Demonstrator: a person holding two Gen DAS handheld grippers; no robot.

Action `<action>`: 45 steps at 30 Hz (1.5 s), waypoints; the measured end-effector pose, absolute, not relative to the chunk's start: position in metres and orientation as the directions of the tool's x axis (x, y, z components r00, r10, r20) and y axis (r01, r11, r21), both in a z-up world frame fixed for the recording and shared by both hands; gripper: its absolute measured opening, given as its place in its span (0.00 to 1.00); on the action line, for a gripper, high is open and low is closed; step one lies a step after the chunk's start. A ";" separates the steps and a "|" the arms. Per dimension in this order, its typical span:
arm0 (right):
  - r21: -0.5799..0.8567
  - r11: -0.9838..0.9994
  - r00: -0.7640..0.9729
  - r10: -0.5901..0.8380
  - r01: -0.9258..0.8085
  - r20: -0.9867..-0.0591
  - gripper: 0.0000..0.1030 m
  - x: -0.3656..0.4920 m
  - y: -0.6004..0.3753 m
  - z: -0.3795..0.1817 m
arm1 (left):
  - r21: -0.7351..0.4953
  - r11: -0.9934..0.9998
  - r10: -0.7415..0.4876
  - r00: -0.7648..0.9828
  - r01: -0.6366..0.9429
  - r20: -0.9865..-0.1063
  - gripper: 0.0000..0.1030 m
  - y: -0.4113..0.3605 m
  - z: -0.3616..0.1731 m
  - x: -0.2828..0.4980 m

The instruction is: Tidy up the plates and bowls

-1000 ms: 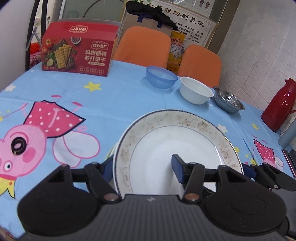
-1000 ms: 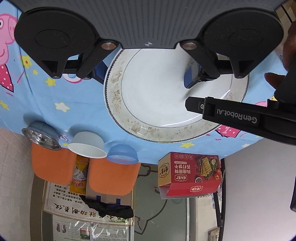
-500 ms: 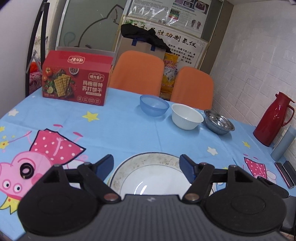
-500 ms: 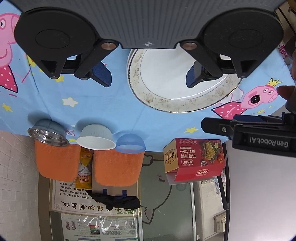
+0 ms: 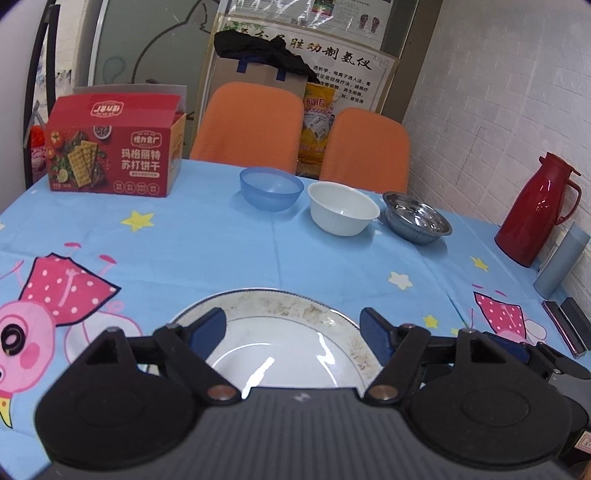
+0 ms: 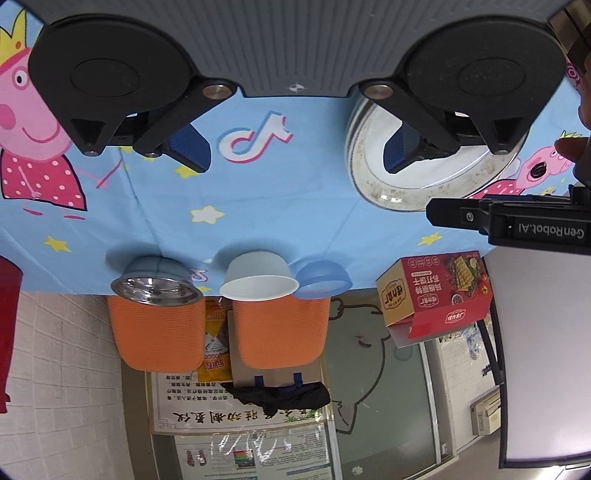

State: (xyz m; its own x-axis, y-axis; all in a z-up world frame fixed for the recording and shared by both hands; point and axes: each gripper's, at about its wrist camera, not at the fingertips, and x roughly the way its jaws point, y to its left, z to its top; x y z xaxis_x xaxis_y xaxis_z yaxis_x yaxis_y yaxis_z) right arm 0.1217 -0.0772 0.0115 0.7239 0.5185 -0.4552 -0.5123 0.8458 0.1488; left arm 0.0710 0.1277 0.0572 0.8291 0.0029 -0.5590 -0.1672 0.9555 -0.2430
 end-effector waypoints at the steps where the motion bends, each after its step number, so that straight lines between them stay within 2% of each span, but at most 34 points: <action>1: 0.157 0.851 0.727 0.512 -0.501 -0.456 1.00 0.123 -0.083 0.011 | -0.240 0.957 -0.002 0.829 -0.160 -0.560 0.70 0.123 0.058 0.074; 22: 0.320 0.895 0.753 0.437 -0.310 -0.493 1.00 0.166 -0.175 -0.020 | -0.154 0.988 -0.091 0.768 -0.011 -0.634 0.71 0.035 0.050 0.146; 27: 0.319 0.901 0.750 0.424 -0.294 -0.507 1.00 0.173 -0.183 -0.026 | -0.151 0.988 -0.103 0.746 0.003 -0.658 0.71 0.024 0.040 0.159; 29: 0.338 0.894 0.762 0.433 -0.295 -0.481 1.00 0.174 -0.188 -0.023 | -0.154 0.988 -0.111 0.736 0.010 -0.668 0.71 0.023 0.038 0.164; 32: 0.332 0.863 0.776 0.494 -0.382 -0.391 1.00 0.187 -0.195 0.008 | -0.164 0.985 -0.145 0.728 0.044 -0.670 0.71 0.024 0.048 0.181; 37: 0.202 0.903 0.869 0.422 -0.379 -0.256 1.00 0.242 -0.198 0.070 | -0.233 0.969 -0.211 0.760 0.081 -0.615 0.71 0.031 0.080 0.224; 39: 0.200 0.917 0.890 0.388 -0.346 -0.240 1.00 0.273 -0.197 0.083 | -0.261 0.963 -0.220 0.761 0.069 -0.610 0.71 0.035 0.084 0.242; 41: 0.199 0.926 0.894 0.366 -0.322 -0.257 1.00 0.307 -0.194 0.085 | -0.293 0.955 -0.223 0.752 0.042 -0.620 0.71 0.039 0.083 0.259; 45: 0.194 0.950 0.869 0.304 -0.245 -0.390 1.00 0.385 -0.181 0.056 | -0.322 0.947 -0.217 0.720 -0.009 -0.659 0.71 0.044 0.074 0.282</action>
State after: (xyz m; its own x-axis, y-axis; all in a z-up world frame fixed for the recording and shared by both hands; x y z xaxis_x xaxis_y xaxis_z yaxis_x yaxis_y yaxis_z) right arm 0.3848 -0.1805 0.0562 0.8689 0.3042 -0.3904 -0.2454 0.9498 0.1939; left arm 0.2818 0.0437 0.0744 0.7199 -0.2174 -0.6591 -0.0091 0.9466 -0.3222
